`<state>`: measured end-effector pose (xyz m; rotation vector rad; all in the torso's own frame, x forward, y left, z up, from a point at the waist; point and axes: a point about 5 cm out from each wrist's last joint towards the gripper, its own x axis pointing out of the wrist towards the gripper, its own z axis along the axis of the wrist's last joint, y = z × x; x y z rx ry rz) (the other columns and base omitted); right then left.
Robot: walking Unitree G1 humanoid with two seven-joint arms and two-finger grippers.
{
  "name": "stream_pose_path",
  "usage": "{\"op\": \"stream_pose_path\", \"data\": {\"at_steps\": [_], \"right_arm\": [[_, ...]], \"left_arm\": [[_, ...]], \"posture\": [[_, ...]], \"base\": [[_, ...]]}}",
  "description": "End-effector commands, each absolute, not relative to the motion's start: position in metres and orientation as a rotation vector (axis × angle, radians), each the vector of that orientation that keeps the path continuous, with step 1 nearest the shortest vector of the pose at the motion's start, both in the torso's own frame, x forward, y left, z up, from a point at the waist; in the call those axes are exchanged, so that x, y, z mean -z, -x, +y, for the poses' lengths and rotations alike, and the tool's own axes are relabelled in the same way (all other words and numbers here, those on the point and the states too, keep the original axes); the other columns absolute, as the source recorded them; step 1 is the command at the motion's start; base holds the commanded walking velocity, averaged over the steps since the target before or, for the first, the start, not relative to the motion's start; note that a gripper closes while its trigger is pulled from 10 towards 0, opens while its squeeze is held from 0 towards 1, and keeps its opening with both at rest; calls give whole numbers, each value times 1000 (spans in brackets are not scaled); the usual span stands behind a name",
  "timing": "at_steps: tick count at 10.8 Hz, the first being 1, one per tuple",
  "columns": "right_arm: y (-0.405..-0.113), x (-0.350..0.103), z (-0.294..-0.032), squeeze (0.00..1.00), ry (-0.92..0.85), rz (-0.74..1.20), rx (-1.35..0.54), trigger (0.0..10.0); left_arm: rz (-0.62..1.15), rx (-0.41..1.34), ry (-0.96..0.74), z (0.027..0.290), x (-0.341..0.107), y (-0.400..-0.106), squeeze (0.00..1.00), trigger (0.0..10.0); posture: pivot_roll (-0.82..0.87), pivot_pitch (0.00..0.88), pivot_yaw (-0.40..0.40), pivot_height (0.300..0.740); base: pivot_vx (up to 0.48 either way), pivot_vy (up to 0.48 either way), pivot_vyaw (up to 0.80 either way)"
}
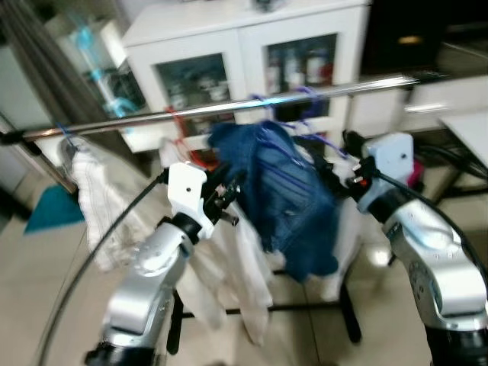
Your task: Hang hanger
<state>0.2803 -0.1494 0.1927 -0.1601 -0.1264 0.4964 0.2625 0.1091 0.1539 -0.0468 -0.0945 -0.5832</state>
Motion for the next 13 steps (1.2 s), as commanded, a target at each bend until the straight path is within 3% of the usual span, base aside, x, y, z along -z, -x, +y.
{"op": "stream_pose_path", "data": {"at_steps": [1, 2, 3, 5, 6, 7, 13], "right_arm": [[-281, -196, -137, 0, 151, -133, -588, 10000], [-283, -198, -136, 0, 150, -125, -634, 10000], [-286, -200, -136, 1000, 133, -105, -704, 10000], [-297, -197, -131, 1000, 184, -30, -801, 10000], [-304, -195, -129, 427, 232, -10, -797, 10000], [-318, -191, -129, 0, 269, 43, -741, 10000], [-361, -201, -136, 0, 198, 135, -553, 10000]], "left_arm": [[-42, 654, 16, 115, -146, -253, 0, 10000], [-16, 700, -2, 119, -144, -247, 0, 10000], [17, 735, -33, 129, -143, -241, 0, 10000], [37, 785, -83, 142, -144, -231, 0, 10000], [48, 816, -79, 142, -144, -226, 0, 10000], [90, 889, -70, 139, -143, -217, 0, 10000], [108, 922, -66, 136, -143, -214, 0, 10000]], "posture": [[-128, 48, 133, 740], [-121, 54, 126, 740], [-114, 60, 119, 740], [-98, 68, 105, 740], [-90, 68, 100, 740], [-83, 71, 96, 740], [-81, 76, 99, 740]], "base": [[0, 0, 0], [0, 0, 0], [0, 0, 0], [0, 0, 0], [0, 0, 0], [0, 0, 0], [0, 0, 0]]}}
